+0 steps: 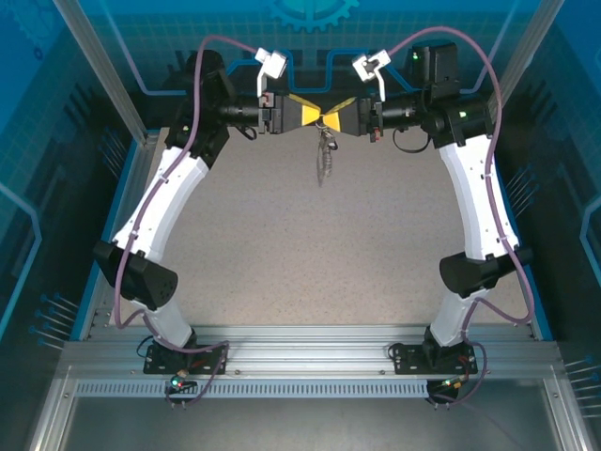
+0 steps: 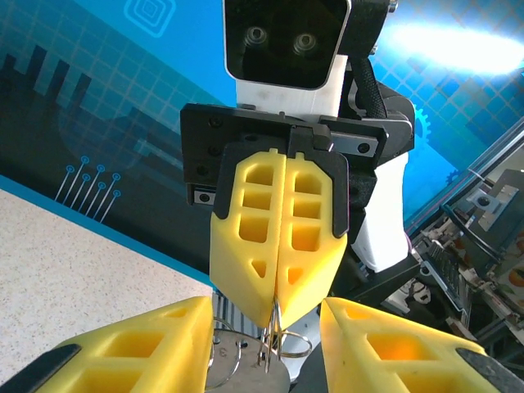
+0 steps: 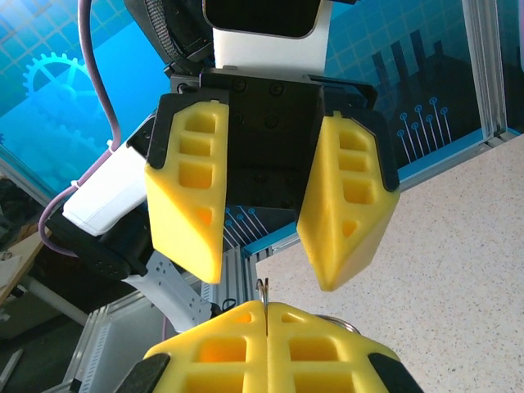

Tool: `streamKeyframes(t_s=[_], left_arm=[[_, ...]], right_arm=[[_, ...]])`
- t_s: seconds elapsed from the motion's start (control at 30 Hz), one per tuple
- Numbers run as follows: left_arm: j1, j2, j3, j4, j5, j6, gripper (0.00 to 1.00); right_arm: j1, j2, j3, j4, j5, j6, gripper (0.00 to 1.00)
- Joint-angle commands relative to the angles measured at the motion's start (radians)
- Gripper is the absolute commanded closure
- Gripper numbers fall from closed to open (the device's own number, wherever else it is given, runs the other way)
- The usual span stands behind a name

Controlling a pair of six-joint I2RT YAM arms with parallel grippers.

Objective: Put the keys on the keyring

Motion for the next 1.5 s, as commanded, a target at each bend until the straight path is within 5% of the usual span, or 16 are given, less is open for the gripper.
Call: streamKeyframes(t_s=[0.0,0.8,1.17,1.27,1.4,1.47], left_arm=[[-0.008,0.005,0.042,-0.006,0.03,0.022,0.6],[-0.025,0.024,0.032,0.001,0.061,0.013,0.7],[-0.028,0.037,0.043,0.017,0.052,0.014,1.0],[-0.03,0.031,0.038,0.035,0.033,0.015,1.0],[-0.027,0.002,-0.032,0.233,-0.038,-0.085,1.0],[-0.024,0.003,-0.051,0.343,-0.061,-0.163,1.0]], right_arm=[[0.012,0.008,0.001,0.007,-0.036,-0.006,1.0],[-0.02,0.021,-0.014,0.054,-0.053,0.017,1.0],[-0.026,0.025,-0.013,0.082,-0.065,0.04,1.0],[-0.029,0.027,-0.011,0.112,-0.067,0.072,1.0],[-0.06,0.002,-0.039,0.176,-0.057,0.137,0.74],[-0.085,-0.036,-0.097,0.253,-0.049,0.184,0.72]])
